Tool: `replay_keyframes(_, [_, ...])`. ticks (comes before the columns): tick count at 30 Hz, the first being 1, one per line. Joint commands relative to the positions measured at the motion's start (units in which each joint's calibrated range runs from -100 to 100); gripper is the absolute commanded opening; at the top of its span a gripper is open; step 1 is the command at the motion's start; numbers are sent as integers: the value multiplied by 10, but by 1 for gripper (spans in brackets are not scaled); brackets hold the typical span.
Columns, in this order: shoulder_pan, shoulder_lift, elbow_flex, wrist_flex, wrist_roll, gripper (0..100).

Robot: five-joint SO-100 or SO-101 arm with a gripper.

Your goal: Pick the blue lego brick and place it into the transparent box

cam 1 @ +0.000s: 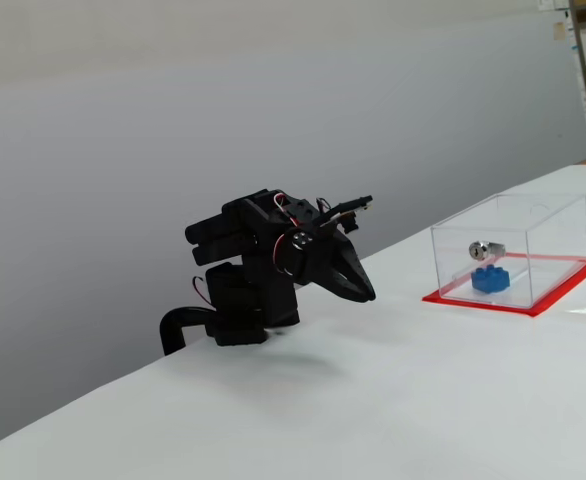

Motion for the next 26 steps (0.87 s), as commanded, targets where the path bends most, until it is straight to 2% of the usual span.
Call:
replay_keyframes(1, [6,-8,9,15,5,2])
replay_keyframes(8, [12,-8,9,71,8,1])
replay_keyframes(26, [7,-6,4,70,9,1])
